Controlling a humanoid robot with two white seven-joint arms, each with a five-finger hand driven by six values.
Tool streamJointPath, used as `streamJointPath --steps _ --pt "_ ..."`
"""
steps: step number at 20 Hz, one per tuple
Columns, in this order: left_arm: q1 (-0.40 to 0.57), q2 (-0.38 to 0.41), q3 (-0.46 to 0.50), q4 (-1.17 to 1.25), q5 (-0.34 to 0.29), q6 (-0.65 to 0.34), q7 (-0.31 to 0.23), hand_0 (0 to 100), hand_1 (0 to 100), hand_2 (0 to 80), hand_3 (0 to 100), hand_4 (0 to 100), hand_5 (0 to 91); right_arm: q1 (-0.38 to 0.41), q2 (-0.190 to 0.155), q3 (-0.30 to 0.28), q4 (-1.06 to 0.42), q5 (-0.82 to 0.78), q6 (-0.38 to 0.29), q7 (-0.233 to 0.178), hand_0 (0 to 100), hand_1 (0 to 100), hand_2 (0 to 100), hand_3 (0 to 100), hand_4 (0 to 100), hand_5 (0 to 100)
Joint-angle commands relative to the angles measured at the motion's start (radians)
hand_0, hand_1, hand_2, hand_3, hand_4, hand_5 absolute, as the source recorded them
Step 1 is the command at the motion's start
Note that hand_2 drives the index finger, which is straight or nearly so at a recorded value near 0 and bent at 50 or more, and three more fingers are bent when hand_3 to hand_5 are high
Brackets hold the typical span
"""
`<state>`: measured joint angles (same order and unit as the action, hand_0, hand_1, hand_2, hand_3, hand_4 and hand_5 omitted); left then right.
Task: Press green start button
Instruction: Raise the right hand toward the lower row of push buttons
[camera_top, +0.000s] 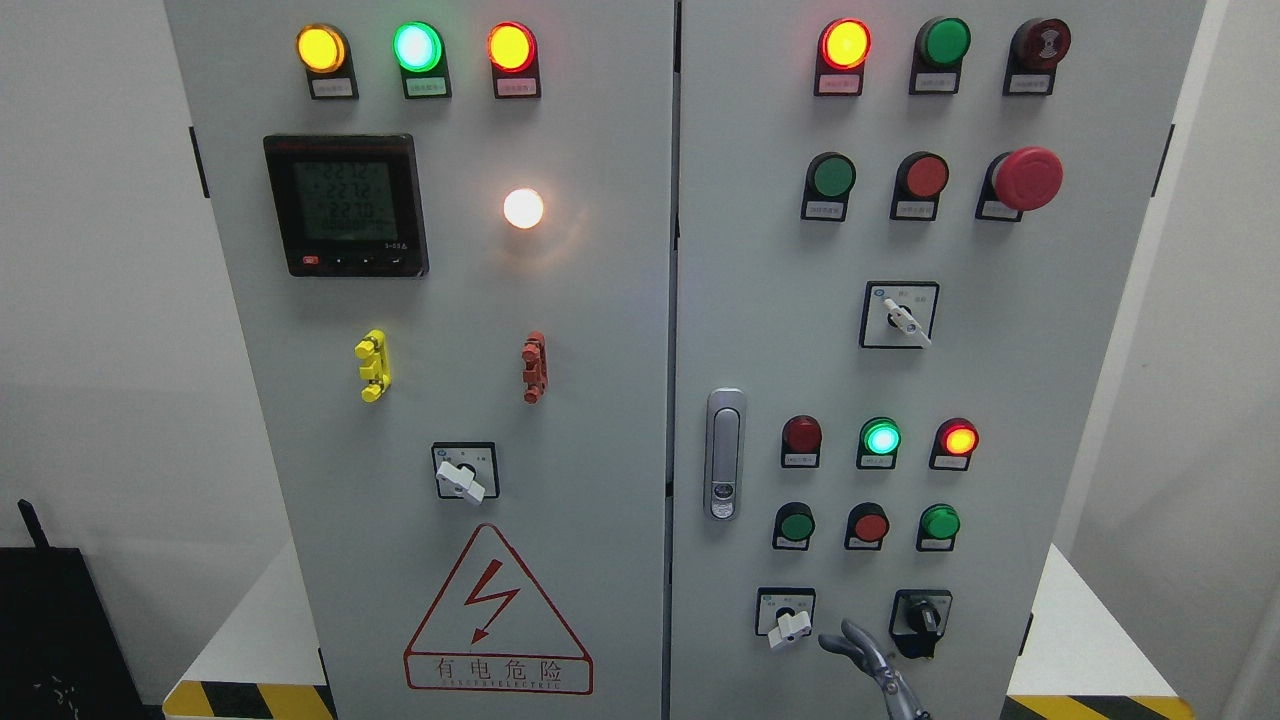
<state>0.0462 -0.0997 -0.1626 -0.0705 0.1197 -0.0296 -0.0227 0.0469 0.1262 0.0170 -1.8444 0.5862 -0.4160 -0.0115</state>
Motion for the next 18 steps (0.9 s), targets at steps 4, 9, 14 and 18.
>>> streamJointPath --steps 4,9,14,18 --pt "0.000 0.000 0.000 0.000 0.000 0.000 0.000 12 56 0.0 0 0 0.0 -0.073 0.003 -0.097 0.054 0.256 -0.018 -0.047 4 20 0 53 52 51" --pt "0.000 0.000 0.000 0.000 0.000 0.000 0.000 12 56 0.0 0 0 0.0 -0.114 0.003 -0.107 0.067 0.365 -0.017 -0.077 7 20 0 60 62 73" --pt "0.000 0.000 0.000 0.000 0.000 0.000 0.000 12 56 0.0 0 0 0.0 -0.157 0.004 -0.106 0.102 0.428 -0.015 -0.077 9 20 0 67 68 83" --pt "0.001 0.000 0.000 0.000 0.000 0.000 0.000 12 56 0.0 0 0 0.0 -0.180 0.004 -0.103 0.136 0.452 -0.015 -0.077 10 19 0 68 69 83"
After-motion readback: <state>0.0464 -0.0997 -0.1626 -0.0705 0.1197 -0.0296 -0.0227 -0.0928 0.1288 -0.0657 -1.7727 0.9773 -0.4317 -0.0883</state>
